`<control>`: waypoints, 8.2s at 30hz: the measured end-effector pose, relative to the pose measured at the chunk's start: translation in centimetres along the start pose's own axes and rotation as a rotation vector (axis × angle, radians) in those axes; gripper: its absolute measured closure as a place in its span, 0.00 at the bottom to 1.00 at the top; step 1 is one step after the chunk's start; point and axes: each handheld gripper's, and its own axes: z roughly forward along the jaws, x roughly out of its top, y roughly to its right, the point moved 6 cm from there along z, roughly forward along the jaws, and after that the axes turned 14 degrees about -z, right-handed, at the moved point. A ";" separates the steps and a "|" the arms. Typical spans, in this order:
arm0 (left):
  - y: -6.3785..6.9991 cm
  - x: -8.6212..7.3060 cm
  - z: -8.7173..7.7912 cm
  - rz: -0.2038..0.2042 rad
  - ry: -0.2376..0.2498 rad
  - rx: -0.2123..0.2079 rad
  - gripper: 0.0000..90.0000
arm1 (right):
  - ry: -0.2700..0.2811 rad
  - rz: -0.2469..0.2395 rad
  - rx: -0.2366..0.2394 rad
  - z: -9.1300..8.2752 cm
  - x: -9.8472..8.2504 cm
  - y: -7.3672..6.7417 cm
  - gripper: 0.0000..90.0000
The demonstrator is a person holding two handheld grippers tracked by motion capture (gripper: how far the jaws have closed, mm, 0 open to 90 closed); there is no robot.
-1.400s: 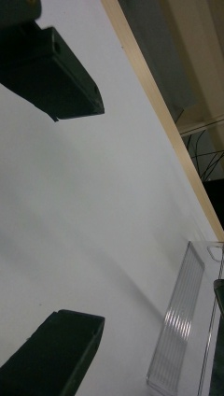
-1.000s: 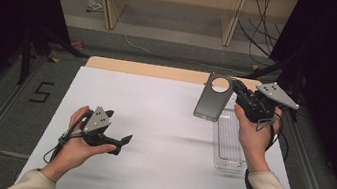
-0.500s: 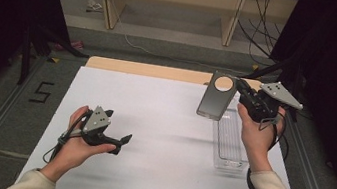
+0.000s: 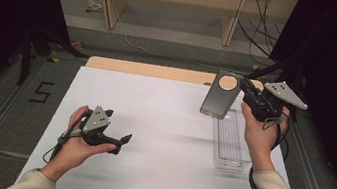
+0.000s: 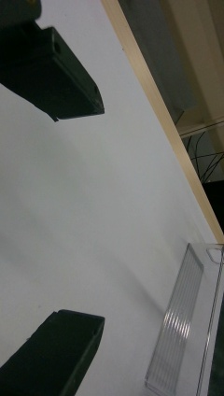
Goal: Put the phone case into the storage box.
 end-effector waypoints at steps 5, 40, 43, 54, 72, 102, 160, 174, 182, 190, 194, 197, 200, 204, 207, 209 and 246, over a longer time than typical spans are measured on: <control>0.0 0.0 0.0 0.000 0.001 0.000 0.01 | 0.003 0.003 -0.005 -0.1 0.1 0.2 0.93; -0.1 0.1 0.0 -0.001 0.003 0.001 0.01 | 0.006 0.008 -0.052 -0.6 0.1 2.0 0.93; 0.0 0.0 0.0 -0.001 0.002 0.001 0.01 | 0.007 0.008 -0.056 -0.7 0.1 2.1 0.93; 0.0 0.0 0.0 0.002 0.001 0.001 0.01 | 0.011 0.010 -0.077 -0.9 0.2 2.7 0.93; 0.0 -0.1 0.0 -0.003 0.001 0.003 0.01 | 0.009 0.010 -0.103 -1.0 0.0 3.7 0.93; -0.1 0.0 0.0 -0.004 0.005 0.005 0.01 | 0.000 -0.017 -0.131 -0.6 0.0 4.6 0.93; -0.3 -0.2 0.0 -0.003 -0.003 0.009 0.01 | -0.019 -0.061 -0.147 1.6 -0.1 5.3 0.93; -0.3 -0.2 0.0 -0.007 -0.001 0.006 0.01 | -0.023 -0.075 -0.147 2.3 0.2 5.2 0.93; -0.3 -0.1 -0.1 -0.011 0.005 0.006 0.01 | -0.034 -0.085 -0.148 2.9 0.0 5.1 0.93; -0.2 -0.1 -0.1 -0.008 0.004 0.005 0.01 | -0.048 -0.102 -0.151 3.4 0.3 5.3 0.93; -0.2 -0.1 0.0 -0.010 0.002 0.004 0.01 | -0.052 -0.102 -0.155 3.5 0.3 5.5 0.93; -0.2 -0.1 0.0 -0.009 0.001 0.004 0.01 | -0.056 -0.103 -0.158 3.5 0.1 5.6 0.93; -0.2 -0.1 0.0 -0.009 0.004 0.005 0.01 | -0.054 -0.094 -0.163 3.5 0.0 5.8 0.93; -0.2 -0.1 0.0 -0.009 0.001 0.005 0.01 | -0.060 -0.094 -0.165 3.6 -0.4 5.9 0.93; -0.2 -0.1 0.0 -0.007 0.002 0.004 0.01 | -0.065 -0.092 -0.167 3.7 -0.5 6.0 0.93; -0.2 -0.1 0.0 -0.010 0.002 0.003 0.01 | -0.064 -0.086 -0.169 3.8 -0.6 6.0 0.93; -0.2 -0.1 0.0 -0.012 0.005 0.003 0.01 | -0.107 -0.097 -0.177 5.1 -1.8 6.2 0.93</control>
